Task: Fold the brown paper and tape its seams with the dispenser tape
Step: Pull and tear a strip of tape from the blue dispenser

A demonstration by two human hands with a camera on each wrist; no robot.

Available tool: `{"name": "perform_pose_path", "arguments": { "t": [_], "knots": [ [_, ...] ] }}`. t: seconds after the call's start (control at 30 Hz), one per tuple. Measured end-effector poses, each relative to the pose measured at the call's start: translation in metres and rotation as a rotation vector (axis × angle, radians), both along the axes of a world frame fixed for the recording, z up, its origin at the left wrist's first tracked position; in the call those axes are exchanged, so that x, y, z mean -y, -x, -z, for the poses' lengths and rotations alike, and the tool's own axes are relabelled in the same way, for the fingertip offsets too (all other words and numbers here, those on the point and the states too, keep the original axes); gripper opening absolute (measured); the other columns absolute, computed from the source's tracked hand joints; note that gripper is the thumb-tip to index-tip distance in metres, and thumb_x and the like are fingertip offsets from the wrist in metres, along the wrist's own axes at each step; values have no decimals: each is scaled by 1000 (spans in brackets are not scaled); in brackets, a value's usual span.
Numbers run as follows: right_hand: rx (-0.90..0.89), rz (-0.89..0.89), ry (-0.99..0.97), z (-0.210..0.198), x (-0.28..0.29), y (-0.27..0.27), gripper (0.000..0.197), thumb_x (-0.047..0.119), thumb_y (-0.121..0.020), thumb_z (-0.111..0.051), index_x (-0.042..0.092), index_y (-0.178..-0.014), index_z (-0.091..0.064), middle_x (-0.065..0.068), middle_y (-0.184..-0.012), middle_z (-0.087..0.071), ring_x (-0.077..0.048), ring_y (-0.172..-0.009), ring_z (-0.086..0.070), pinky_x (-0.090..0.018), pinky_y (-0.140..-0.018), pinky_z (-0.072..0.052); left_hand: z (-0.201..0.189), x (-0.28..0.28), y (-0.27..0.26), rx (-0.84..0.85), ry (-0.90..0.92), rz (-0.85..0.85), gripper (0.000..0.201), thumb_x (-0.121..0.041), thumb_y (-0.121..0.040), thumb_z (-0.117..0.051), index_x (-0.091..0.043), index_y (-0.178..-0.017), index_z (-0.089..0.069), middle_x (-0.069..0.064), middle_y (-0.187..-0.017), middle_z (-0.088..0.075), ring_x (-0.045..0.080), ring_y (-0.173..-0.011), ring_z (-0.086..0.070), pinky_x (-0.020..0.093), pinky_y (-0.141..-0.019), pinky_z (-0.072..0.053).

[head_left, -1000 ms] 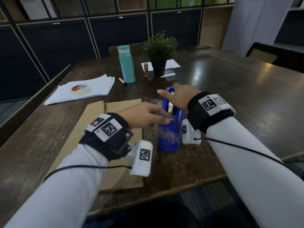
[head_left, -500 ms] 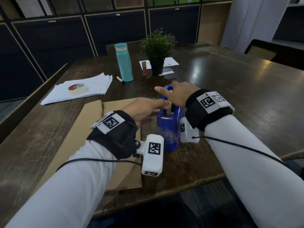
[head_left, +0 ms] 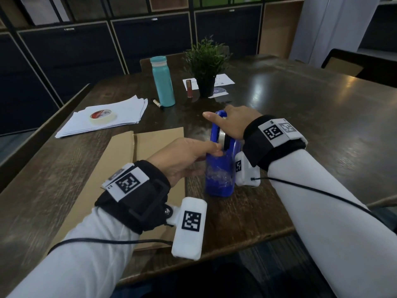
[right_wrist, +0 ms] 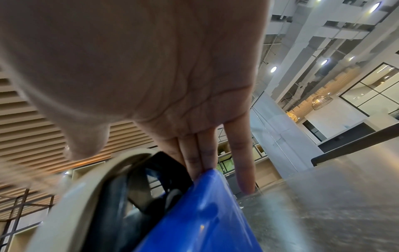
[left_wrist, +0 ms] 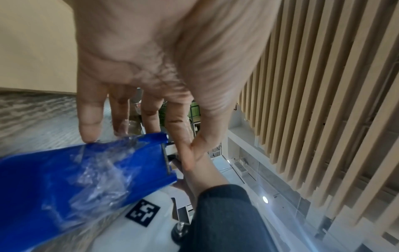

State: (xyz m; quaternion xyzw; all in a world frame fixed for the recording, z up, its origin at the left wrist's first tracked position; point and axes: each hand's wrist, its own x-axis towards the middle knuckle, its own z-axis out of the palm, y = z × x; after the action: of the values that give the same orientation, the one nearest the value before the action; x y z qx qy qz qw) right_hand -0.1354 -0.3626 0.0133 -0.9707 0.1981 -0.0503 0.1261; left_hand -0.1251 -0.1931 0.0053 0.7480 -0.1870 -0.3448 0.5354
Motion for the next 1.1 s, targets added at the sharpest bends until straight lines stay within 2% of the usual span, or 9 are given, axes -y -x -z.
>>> {"name": "perform_pose_path", "arguments": {
  "t": [0.07,0.17,0.33,0.5,0.57,0.67,0.83,0.97,1.1],
  "knots": [
    [-2,3,-3,-1,-1,0,87,73,-88,-19,4,-134,-44,-17,-125,-57,-28,-110,-55,-32,-79,-36,2,-1,2,-10,14,-5,12,-24,-85,-67,-20,-76,-74,-10,-76,-73,-2,-69,-65,27,-74,-51],
    [0,4,3,-1,-1,1,86,72,-89,-19,4,-134,-43,-16,-124,-57,-28,-109,-56,-31,-78,-36,6,-2,5,-20,19,-22,10,-23,-83,-69,-17,-78,-74,-9,-80,-74,1,-74,-64,29,-81,-53],
    [-3,6,7,-1,-1,0,87,73,-89,-18,4,-135,-43,-16,-124,-57,-27,-109,-56,-32,-79,-36,11,-5,6,-49,62,-9,12,-16,-82,-69,-18,-71,-74,-5,-83,-75,-5,-65,-67,24,-79,-51],
    [-9,5,9,-2,-2,0,86,73,-89,-18,4,-135,-43,-16,-126,-57,-27,-111,-56,-32,-79,-37,12,-5,11,-47,94,-12,15,-14,-85,-67,-17,-71,-71,-8,-75,-74,-6,-62,-66,18,-65,-50],
    [-11,6,7,-2,-2,1,86,73,-89,-19,4,-136,-42,-16,-127,-56,-28,-112,-55,-31,-80,-37,12,-5,13,-44,101,-11,12,-14,-85,-67,-16,-74,-71,-9,-75,-74,-7,-61,-66,18,-63,-49],
    [-19,9,8,-3,-3,1,86,72,-89,-18,4,-137,-41,-17,-129,-55,-28,-113,-55,-32,-82,-37,14,-5,16,-31,123,-10,14,-10,-86,-65,-14,-74,-70,-9,-76,-75,-5,-60,-66,13,-53,-50],
    [-27,12,10,-5,-6,4,86,72,-89,-18,4,-139,-39,-17,-132,-53,-29,-117,-53,-35,-92,-41,15,-5,17,14,122,1,15,-13,-88,-62,-15,-75,-69,-4,-85,-74,0,-68,-69,15,-64,-55],
    [-32,17,18,-5,-6,4,87,72,-89,-18,4,-140,-39,-17,-133,-52,-29,-118,-53,-36,-93,-42,16,-2,20,67,87,-41,21,-22,-91,-62,-12,-74,-68,-4,-83,-72,-6,-58,-65,11,-53,-52],
    [-36,16,24,-5,-6,3,87,72,-89,-18,4,-139,-39,-17,-131,-54,-29,-117,-53,-36,-93,-41,19,-1,22,81,116,-45,20,-20,-91,-61,-9,-75,-67,-3,-82,-70,-6,-56,-64,10,-51,-50]
  ]
}}
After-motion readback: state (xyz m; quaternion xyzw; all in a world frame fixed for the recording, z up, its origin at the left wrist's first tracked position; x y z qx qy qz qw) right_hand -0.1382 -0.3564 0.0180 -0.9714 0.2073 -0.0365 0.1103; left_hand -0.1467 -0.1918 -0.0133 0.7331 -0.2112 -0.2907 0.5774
